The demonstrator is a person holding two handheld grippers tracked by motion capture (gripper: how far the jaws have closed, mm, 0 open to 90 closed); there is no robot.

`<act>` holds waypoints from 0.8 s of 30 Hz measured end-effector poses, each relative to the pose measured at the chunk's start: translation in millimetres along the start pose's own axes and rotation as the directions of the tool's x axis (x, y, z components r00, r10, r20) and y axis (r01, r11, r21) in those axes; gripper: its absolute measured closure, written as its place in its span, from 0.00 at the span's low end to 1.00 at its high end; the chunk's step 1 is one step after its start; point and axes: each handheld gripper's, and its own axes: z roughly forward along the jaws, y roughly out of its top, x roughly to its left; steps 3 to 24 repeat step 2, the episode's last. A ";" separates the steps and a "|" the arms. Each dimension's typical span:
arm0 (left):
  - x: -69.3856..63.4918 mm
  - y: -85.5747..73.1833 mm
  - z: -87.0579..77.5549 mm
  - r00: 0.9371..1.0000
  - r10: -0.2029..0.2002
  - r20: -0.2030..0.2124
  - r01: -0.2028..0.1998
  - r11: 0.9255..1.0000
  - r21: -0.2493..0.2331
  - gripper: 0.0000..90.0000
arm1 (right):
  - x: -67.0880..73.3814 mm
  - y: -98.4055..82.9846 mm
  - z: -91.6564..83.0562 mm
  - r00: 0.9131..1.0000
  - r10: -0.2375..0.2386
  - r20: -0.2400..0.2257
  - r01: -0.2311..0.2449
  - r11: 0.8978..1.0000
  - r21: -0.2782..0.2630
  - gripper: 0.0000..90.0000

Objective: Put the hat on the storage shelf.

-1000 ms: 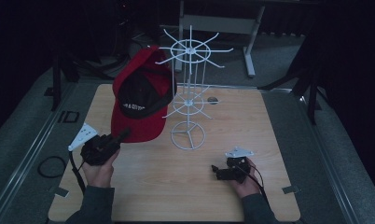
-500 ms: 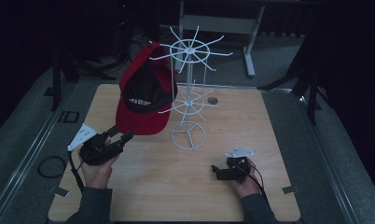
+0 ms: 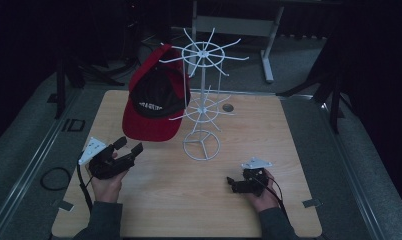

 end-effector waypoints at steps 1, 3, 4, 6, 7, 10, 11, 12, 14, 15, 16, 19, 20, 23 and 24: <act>0.0 0.0 0.0 1.000 0.000 0.000 0.000 1.000 0.000 0.32 | 0.0 0.0 0.0 1.000 0.000 0.000 0.000 1.000 0.000 0.13; 0.0 0.0 0.0 1.000 0.000 0.000 0.000 1.000 0.000 0.32 | 0.0 0.0 0.0 1.000 0.000 0.000 0.000 1.000 0.000 0.13; 0.0 0.0 0.0 1.000 0.000 0.000 0.000 1.000 0.000 0.32 | 0.0 0.0 0.0 1.000 0.000 0.000 0.000 1.000 0.000 0.13; 0.0 0.0 0.0 1.000 0.000 0.000 0.000 1.000 0.000 0.32 | 0.0 0.0 0.0 1.000 0.000 0.000 0.000 1.000 0.000 0.13; 0.0 0.0 0.0 1.000 0.000 0.000 0.000 1.000 0.000 0.32 | 0.0 0.0 0.0 1.000 0.000 0.000 0.000 1.000 0.000 0.13; 0.0 0.0 0.0 1.000 0.000 0.000 0.000 1.000 0.000 0.32 | 0.0 0.0 0.0 1.000 0.000 0.000 0.000 1.000 0.000 0.13; 0.0 0.0 0.0 1.000 0.000 0.000 0.000 1.000 0.000 0.32 | 0.0 0.0 0.0 1.000 0.000 0.000 0.000 1.000 0.000 0.13; 0.0 0.0 0.0 1.000 0.000 0.000 0.000 1.000 0.000 0.32 | 0.0 0.0 0.0 1.000 0.000 0.000 0.000 1.000 0.000 0.13; 0.0 0.0 0.0 1.000 0.000 0.000 0.000 1.000 0.000 0.32 | 0.0 0.0 0.0 1.000 0.000 0.000 0.000 1.000 0.000 0.13; 0.0 0.0 0.0 1.000 0.000 0.000 0.000 1.000 0.000 0.32 | 0.0 0.0 0.0 1.000 0.000 0.000 0.000 1.000 0.000 0.13; 0.0 0.0 0.0 1.000 0.000 0.000 0.000 1.000 0.000 0.32 | 0.0 0.0 0.0 1.000 0.000 0.000 0.000 1.000 0.000 0.13; 0.0 0.0 0.0 1.000 0.000 0.000 0.000 1.000 0.000 0.32 | 0.0 0.0 0.0 1.000 0.000 0.000 0.000 1.000 0.000 0.13; 0.0 0.0 0.0 1.000 0.000 0.000 0.000 1.000 0.000 0.32 | 0.0 0.0 0.0 1.000 0.000 0.000 0.000 1.000 0.000 0.13; 0.0 0.0 0.0 1.000 0.000 0.000 0.000 1.000 0.000 0.32 | 0.0 0.0 0.0 1.000 0.000 0.000 0.000 1.000 0.000 0.13; 0.0 0.0 0.0 1.000 0.000 0.000 0.000 1.000 0.000 0.32 | 0.0 0.0 0.0 1.000 0.000 0.000 0.000 1.000 0.000 0.13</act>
